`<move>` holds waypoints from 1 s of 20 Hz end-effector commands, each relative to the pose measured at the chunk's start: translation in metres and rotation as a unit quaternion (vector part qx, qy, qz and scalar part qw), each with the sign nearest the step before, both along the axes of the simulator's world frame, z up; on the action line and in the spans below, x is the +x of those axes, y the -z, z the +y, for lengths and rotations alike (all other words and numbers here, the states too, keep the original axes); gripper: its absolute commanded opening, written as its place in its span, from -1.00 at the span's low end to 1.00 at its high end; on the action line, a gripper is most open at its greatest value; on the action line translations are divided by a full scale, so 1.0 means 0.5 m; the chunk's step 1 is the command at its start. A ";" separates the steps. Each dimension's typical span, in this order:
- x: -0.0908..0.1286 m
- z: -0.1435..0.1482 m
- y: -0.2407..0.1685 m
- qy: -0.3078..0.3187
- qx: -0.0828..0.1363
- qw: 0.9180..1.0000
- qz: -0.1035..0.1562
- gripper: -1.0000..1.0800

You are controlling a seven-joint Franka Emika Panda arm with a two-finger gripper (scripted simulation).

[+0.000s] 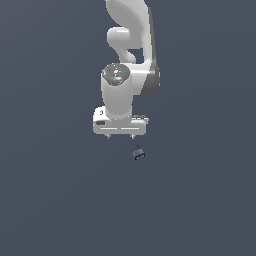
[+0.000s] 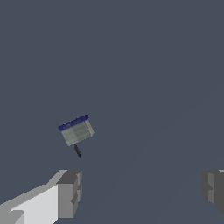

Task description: Pick up the object and move it to a goal position.

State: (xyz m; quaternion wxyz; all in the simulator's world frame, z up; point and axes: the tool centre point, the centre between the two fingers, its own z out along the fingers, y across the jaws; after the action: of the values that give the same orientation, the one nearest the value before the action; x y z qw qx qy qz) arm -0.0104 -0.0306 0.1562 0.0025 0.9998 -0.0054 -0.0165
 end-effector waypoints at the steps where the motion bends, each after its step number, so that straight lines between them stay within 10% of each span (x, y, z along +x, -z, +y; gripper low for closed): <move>1: 0.000 0.000 0.000 0.000 0.000 1.000 0.000 0.92; 20: 0.006 0.043 0.033 -0.062 -0.003 0.998 0.000 0.92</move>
State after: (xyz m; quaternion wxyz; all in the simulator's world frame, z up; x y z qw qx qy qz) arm -0.0073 -0.0125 0.1451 0.0061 0.9987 0.0477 -0.0171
